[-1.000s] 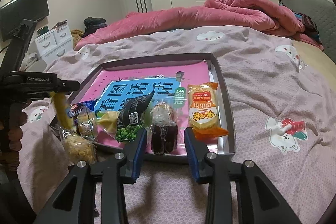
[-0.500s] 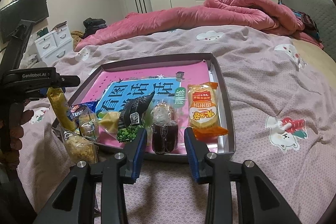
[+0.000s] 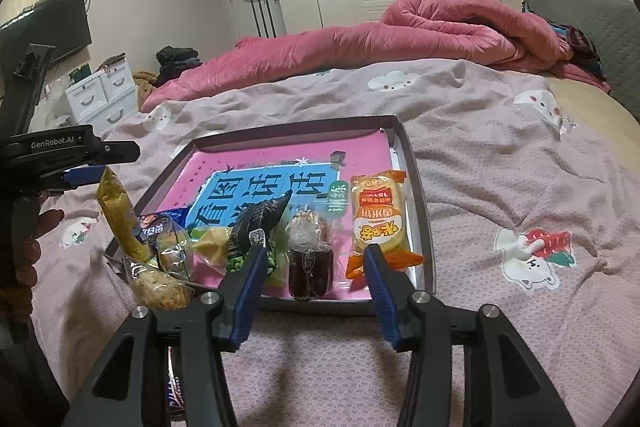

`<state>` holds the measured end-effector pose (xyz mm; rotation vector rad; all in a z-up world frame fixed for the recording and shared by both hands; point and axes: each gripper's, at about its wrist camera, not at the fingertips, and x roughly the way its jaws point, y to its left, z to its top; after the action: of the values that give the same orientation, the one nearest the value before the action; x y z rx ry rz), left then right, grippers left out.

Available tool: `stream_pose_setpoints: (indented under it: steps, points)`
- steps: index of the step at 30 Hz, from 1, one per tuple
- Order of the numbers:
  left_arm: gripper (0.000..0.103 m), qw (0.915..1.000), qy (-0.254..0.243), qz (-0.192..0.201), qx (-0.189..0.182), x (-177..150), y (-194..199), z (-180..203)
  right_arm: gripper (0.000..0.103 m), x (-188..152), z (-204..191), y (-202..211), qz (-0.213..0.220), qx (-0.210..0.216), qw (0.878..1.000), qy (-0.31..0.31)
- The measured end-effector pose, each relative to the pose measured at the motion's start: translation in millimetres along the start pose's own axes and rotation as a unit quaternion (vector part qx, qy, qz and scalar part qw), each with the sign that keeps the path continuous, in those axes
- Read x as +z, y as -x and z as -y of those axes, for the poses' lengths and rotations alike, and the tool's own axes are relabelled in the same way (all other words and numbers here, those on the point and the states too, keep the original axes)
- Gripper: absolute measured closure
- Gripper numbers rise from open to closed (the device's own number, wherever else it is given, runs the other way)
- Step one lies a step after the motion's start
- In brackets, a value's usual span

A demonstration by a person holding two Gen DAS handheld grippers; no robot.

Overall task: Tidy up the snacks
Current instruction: 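Lower both snacks into the tray and open both grippers, then pull both grippers back and close the right gripper on the Snickers bar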

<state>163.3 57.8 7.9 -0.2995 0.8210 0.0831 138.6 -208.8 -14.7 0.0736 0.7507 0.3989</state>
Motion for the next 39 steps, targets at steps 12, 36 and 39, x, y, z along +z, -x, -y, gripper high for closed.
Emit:
stream_pose_setpoints:
  steps: [12, 36, 39]
  points:
    - [0.024, 0.9999, -0.015, 0.005, -0.007, -1, 21, 8, 0.047, 0, -12, 15, 0.01, 0.02, 1.0, 0.012]
    - [0.023, 0.9974, -0.066, -0.011, -0.026, -27, 51, 24, 0.03, -2, -26, 43, 0.023, 0.036, 0.999, 0.025]
    - [0.023, 0.9967, -0.076, -0.012, -0.025, -33, 54, 26, 0.028, -5, -28, 46, 0.017, 0.042, 0.999, 0.028]
